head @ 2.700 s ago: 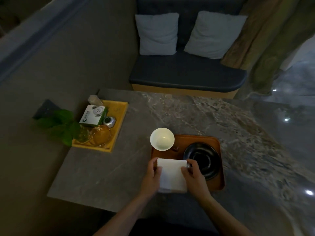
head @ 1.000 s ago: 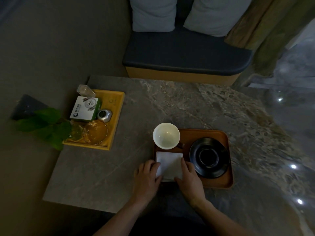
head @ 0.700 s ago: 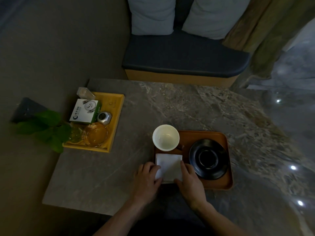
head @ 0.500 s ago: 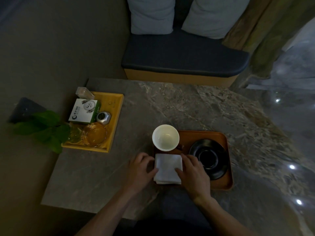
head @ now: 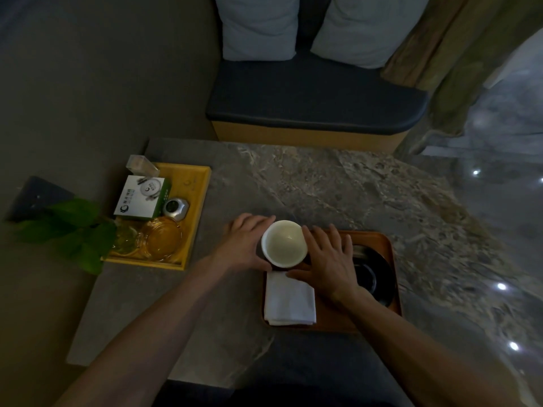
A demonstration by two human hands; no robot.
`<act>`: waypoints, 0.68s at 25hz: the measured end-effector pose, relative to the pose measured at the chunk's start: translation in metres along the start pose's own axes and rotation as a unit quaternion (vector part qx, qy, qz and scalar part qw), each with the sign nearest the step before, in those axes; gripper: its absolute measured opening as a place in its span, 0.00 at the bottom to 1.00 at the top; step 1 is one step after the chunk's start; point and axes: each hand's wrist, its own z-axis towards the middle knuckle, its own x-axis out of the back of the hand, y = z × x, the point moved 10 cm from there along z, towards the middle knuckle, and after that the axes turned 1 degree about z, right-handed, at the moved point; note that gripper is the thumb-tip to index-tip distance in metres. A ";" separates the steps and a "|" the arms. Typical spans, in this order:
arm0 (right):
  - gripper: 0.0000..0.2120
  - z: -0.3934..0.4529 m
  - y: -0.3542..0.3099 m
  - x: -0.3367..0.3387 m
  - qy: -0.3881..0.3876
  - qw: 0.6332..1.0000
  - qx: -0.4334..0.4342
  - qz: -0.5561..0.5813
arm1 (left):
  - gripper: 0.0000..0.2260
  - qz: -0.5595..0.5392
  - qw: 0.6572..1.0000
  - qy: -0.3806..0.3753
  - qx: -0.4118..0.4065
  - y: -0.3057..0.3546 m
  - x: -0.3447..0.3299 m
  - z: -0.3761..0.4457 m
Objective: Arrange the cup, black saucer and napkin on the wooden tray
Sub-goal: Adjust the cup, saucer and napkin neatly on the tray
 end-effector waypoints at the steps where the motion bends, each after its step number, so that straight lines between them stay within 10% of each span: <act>1: 0.50 0.001 -0.001 0.001 0.002 1.000 -0.001 0.005 | 0.50 -0.005 1.000 0.000 -0.004 0.001 0.000 0.003; 17: 0.49 0.025 0.021 0.000 -0.105 0.991 0.024 0.081 | 0.44 -0.107 0.987 0.105 0.054 0.006 -0.012 -0.008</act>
